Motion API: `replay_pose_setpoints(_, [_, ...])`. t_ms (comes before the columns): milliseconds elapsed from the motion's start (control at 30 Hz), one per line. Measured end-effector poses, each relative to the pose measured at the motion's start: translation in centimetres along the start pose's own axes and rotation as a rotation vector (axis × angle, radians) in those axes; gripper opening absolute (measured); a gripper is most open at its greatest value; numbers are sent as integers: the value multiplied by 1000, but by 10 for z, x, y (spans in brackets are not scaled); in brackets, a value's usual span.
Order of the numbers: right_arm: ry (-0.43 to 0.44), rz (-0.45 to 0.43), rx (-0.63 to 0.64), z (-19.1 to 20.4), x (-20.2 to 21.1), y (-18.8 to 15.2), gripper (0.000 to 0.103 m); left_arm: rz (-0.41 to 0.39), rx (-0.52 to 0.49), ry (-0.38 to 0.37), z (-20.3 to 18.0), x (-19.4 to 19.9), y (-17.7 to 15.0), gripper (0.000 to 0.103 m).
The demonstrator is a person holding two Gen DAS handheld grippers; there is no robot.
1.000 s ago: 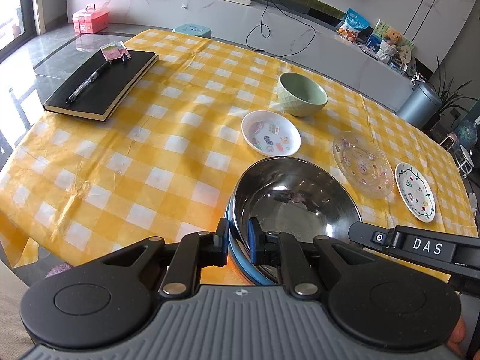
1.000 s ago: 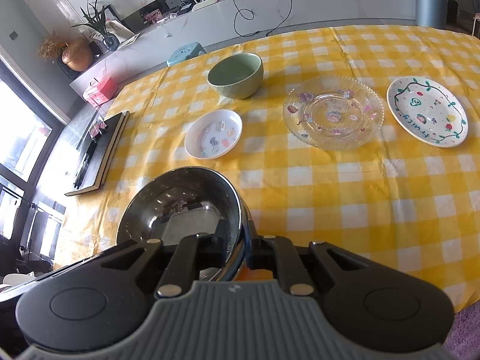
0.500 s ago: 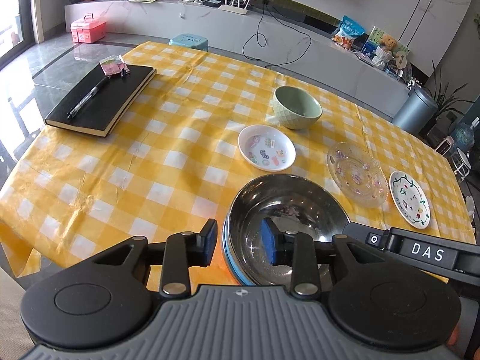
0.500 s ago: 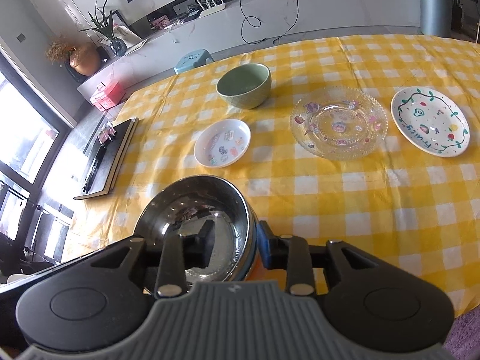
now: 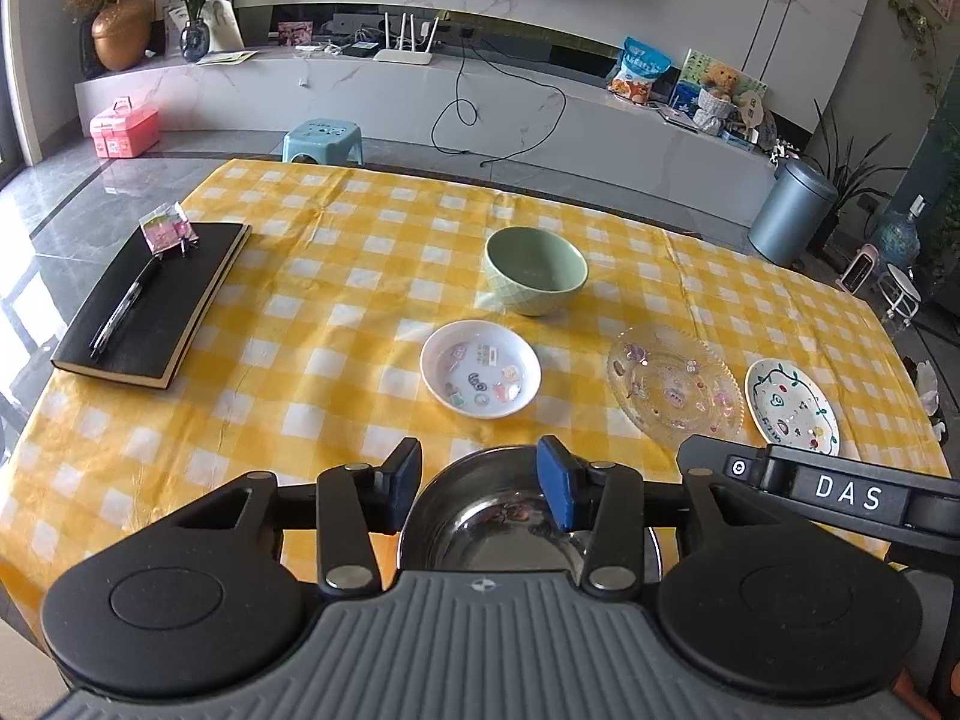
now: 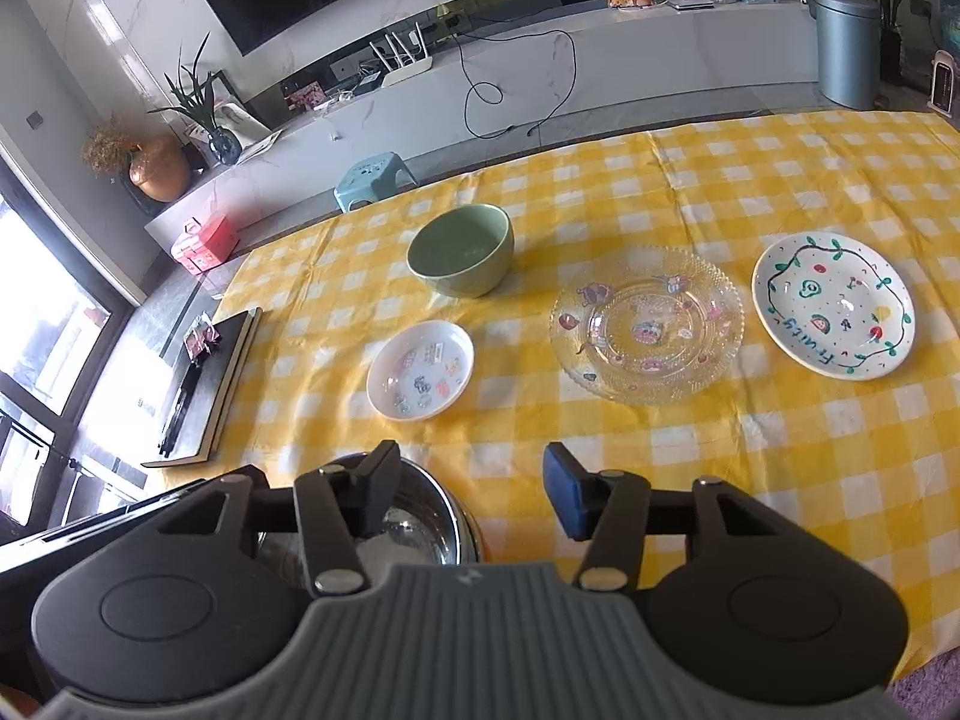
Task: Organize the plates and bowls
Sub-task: 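Set the nested bowls down and open both grippers, then move both grippers to the pale green bowl and grasp its rim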
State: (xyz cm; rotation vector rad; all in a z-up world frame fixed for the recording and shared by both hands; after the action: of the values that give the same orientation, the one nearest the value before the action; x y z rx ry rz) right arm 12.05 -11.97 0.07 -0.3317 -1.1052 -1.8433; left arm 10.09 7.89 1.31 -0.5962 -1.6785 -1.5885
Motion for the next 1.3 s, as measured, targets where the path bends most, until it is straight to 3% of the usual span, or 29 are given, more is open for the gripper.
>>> replay_pose_setpoints(433, [-24,6,-38,-33,-32,42,55,6,-97,-9,-20,-41,48,59])
replay_pose_setpoints(800, [-19,23,-79,-53,-91,91,55,44,-152,-3,-40,-100,94,59])
replay_pose_setpoints(1133, [-26,48,-86,-62,-159,127,37,86,-190,19,-60,-170,118,55])
replay_pose_setpoints(1300, [-25,71,-98,-68,-186,130,31,127,-137,20,-58,-201,121,55])
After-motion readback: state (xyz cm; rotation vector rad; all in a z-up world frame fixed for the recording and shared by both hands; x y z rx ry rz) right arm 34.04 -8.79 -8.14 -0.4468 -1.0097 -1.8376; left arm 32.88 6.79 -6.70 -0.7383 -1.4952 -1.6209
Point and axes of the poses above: each gripper's, at about its wrist camera, not at the fingertips, and x roughly against the way its jaws point, z to its left, y to its top, the point moved 7 cm from there along -x, roughly the way its jaws point, and after that the axes turned 15 degrees about y, right-handed, at the moved point
